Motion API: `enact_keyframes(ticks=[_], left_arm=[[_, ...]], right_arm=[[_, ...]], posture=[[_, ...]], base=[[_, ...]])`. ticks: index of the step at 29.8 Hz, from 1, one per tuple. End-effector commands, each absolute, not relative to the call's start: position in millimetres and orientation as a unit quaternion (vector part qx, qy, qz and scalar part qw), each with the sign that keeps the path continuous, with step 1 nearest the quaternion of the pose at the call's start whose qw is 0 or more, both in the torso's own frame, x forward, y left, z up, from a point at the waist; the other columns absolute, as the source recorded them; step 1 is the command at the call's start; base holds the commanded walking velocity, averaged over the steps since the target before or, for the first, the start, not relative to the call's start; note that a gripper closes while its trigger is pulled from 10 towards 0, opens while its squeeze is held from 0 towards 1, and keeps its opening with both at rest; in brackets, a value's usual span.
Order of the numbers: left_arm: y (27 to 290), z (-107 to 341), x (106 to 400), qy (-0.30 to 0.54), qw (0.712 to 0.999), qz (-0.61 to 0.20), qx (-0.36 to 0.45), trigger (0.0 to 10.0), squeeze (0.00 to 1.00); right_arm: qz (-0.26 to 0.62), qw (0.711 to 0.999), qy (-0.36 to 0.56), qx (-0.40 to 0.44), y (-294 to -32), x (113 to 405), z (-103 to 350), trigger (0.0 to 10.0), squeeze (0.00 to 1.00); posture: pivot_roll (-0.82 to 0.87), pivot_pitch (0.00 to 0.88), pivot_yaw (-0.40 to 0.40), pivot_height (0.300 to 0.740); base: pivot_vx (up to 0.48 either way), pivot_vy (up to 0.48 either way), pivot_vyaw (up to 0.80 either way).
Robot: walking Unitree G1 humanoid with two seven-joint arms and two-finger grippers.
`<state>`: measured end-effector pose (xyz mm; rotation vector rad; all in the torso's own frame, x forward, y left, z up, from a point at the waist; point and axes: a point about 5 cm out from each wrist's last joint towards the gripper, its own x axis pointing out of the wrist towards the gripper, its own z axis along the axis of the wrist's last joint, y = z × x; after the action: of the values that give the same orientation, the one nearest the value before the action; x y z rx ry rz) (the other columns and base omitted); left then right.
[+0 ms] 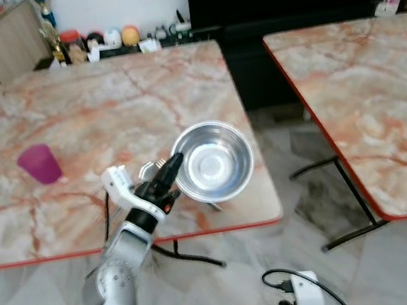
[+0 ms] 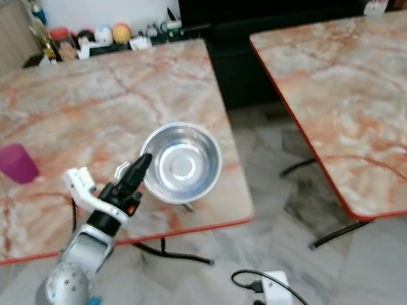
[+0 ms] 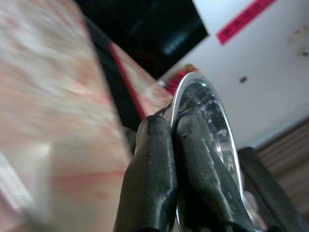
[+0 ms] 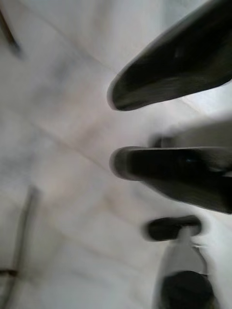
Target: Setting the table
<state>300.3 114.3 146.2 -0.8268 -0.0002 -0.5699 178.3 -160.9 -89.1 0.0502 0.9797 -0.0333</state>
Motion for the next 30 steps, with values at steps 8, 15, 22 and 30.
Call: enact_keyframes(ticks=[8, 15, 22, 30], left_arm=[[123.8, 148.7, 301.1, -0.012, 0.886, -0.266, -0.379, 10.0, 0.00], [124.8, 144.3, 299.0, 0.002, 0.892, -0.274, -0.361, 10.0, 0.00], [128.1, 146.7, 301.9, 0.003, 0.899, -0.274, -0.341, 10.0, 0.00], [127.7, 144.3, 300.5, 0.006, 0.903, -0.270, -0.334, 10.0, 0.00]], right_arm=[[-0.010, 0.882, 0.470, 0.035, -150.6, 177.9, -89.7, 10.0, 0.00], [-0.011, 0.881, 0.472, 0.037, -149.6, 176.6, -90.3, 10.0, 0.00], [-0.014, 0.883, 0.467, 0.039, -150.3, 179.6, -88.9, 10.0, 0.00], [-0.016, 0.884, 0.466, 0.037, -151.7, 180.9, -88.3, 10.0, 0.00]], posture=[[0.09, 0.000, -0.002, 0.740], [0.09, 0.000, 0.003, 0.740], [0.09, 0.000, 0.003, 0.740], [0.08, 0.000, 0.003, 0.740]], base=[[0.000, -0.404, 0.00], [0.000, -0.404, 0.00], [0.000, -0.404, 0.00], [0.000, -0.403, 0.00]])
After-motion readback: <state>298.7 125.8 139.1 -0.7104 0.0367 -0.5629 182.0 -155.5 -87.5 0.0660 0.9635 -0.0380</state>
